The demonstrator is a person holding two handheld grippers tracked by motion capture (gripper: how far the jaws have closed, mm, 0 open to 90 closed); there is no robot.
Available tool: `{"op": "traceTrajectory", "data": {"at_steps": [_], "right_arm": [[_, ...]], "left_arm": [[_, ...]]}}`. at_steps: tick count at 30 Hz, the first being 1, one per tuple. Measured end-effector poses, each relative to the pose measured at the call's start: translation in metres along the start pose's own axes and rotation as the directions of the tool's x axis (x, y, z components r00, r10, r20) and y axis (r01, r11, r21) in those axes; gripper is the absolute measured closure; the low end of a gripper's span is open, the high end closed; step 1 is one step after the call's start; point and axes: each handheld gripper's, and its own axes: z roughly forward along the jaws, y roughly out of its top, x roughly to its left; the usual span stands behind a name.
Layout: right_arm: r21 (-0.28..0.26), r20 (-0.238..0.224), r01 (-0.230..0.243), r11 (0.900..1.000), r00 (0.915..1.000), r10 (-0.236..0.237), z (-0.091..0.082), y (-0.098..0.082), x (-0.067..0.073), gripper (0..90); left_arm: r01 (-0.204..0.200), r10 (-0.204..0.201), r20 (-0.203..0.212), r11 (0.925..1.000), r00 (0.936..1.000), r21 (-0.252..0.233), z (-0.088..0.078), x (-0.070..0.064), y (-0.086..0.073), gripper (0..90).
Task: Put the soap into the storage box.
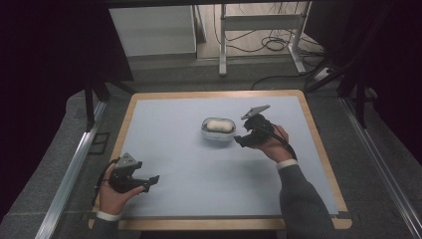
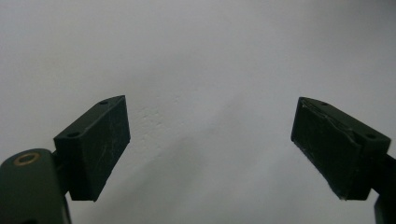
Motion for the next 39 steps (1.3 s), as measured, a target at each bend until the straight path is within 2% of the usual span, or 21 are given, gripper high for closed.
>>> {"op": "traceTrajectory", "data": {"at_steps": [1,3,4,12,15,16,17,20,21,24,26,30,39], "right_arm": [[0.000,0.000,0.000,1.000,1.0000,0.000,0.000,0.000,0.000,29.2],[-0.025,0.008,-0.013,1.000,0.9999,0.013,-0.010,-0.019,0.001,28.8],[-0.025,0.008,-0.013,1.000,0.9999,0.013,-0.010,-0.019,0.001,28.8],[-0.064,0.014,-0.086,0.994,0.9961,0.087,-0.025,-0.070,-0.001,28.5],[-0.067,0.024,-0.114,0.991,0.9930,0.115,-0.028,-0.088,-0.004,28.3],[-0.073,0.029,-0.138,0.988,0.9897,0.140,-0.030,-0.099,-0.006,28.3],[-0.073,0.029,-0.138,0.988,0.9897,0.140,-0.030,-0.099,-0.006,28.3],[-0.096,0.023,-0.175,0.980,0.9838,0.178,-0.029,-0.114,-0.008,28.7],[-0.084,0.020,-0.180,0.980,0.9830,0.182,-0.028,-0.118,-0.009,28.2],[-0.047,0.047,-0.162,0.986,0.9852,0.165,-0.023,-0.125,-0.009,28.2],[-0.052,0.037,-0.176,0.983,0.9833,0.178,-0.022,-0.126,-0.010,28.2],[-0.070,0.035,-0.169,0.983,0.9846,0.171,-0.024,-0.124,-0.009,28.1],[-0.066,0.053,-0.171,0.983,0.9832,0.175,-0.023,-0.128,-0.009,24.3]], "left_arm": [[-0.001,0.001,0.000,1.0000,1.0000,0.002,0.000,0.000,0.000,12.2],[-0.006,0.006,-0.002,1.0000,1.0000,0.006,0.001,0.000,0.000,12.1],[-0.006,0.006,-0.002,1.0000,1.0000,0.006,0.001,0.000,0.000,12.1],[-0.002,0.002,-0.006,1.0000,1.0000,0.003,0.000,0.000,0.000,12.1],[-0.001,0.001,-0.005,1.0000,1.0000,0.007,0.000,0.000,0.000,12.1],[-0.001,0.001,-0.005,1.0000,1.0000,0.008,0.000,0.000,0.000,12.1],[-0.001,0.001,-0.005,1.0000,1.0000,0.008,0.000,0.000,0.000,12.1],[-0.001,0.001,-0.007,1.0000,1.0000,0.009,0.001,0.000,0.000,12.1],[-0.001,0.001,-0.007,1.0000,1.0000,0.009,0.001,0.000,0.000,12.1],[-0.006,0.006,-0.008,0.9999,0.9999,0.010,0.001,0.000,0.000,12.1],[-0.007,0.007,-0.008,0.9999,0.9999,0.011,0.002,-0.001,0.000,12.1],[-0.007,0.007,-0.007,0.9999,0.9999,0.009,0.001,0.000,0.000,12.0],[-0.009,0.009,-0.010,0.9999,0.9999,0.009,0.001,0.000,0.000,11.9]]}}
